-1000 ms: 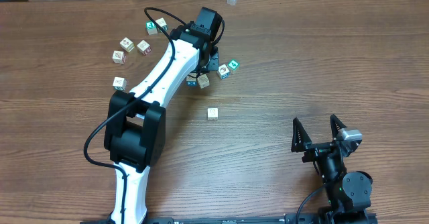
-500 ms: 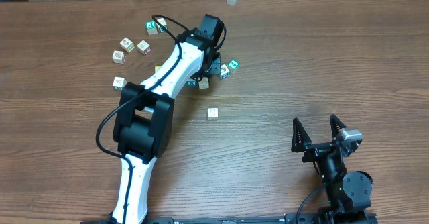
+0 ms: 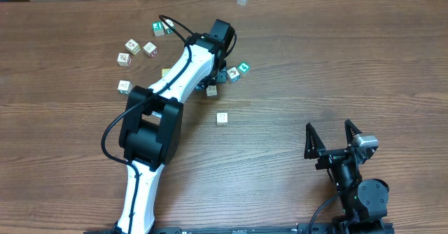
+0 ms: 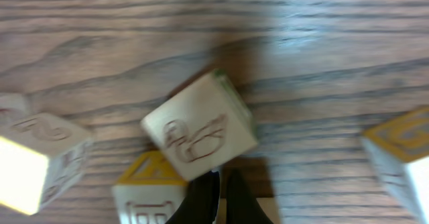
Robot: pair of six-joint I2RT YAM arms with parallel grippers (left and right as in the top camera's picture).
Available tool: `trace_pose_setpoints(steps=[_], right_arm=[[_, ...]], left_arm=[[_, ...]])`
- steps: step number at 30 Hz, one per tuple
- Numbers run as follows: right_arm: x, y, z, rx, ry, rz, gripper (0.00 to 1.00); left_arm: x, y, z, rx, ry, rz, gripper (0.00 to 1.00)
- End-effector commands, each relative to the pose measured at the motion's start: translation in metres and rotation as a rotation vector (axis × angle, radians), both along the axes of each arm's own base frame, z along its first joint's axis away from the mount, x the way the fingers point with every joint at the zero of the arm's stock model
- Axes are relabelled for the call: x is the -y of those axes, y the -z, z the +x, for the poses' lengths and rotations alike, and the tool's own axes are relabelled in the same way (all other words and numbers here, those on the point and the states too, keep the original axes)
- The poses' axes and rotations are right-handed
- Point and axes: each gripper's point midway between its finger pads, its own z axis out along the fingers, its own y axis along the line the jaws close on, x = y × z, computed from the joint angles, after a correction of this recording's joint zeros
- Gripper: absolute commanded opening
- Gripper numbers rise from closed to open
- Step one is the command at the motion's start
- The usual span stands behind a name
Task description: Form a tower
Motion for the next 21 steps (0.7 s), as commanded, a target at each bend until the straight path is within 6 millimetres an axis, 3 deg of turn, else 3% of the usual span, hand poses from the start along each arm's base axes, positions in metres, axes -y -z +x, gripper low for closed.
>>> trace_pose_setpoints(steps=[1, 10, 15, 17, 21], right_arm=[[0.001, 0.001, 0.000, 0.006, 0.002, 0.006, 1.00], [0.001, 0.001, 0.000, 0.006, 0.002, 0.006, 1.00], [0.001, 0.001, 0.000, 0.006, 0.002, 0.006, 1.00], [0.001, 0.001, 0.000, 0.006, 0.002, 0.006, 1.00], [0.001, 0.001, 0.000, 0.006, 0.002, 0.006, 1.00]], left_arm=[[-0.020, 0.001, 0.004, 0.010, -0.016, 0.082, 0.04], [-0.053, 0.003, 0.005, -0.021, -0.132, 0.070, 0.04], [-0.055, 0.004, 0.011, -0.022, -0.144, 0.002, 0.05], [-0.054, 0.003, 0.017, -0.009, -0.093, 0.006, 0.09], [-0.051, 0.001, 0.026, 0.018, 0.007, 0.017, 0.33]])
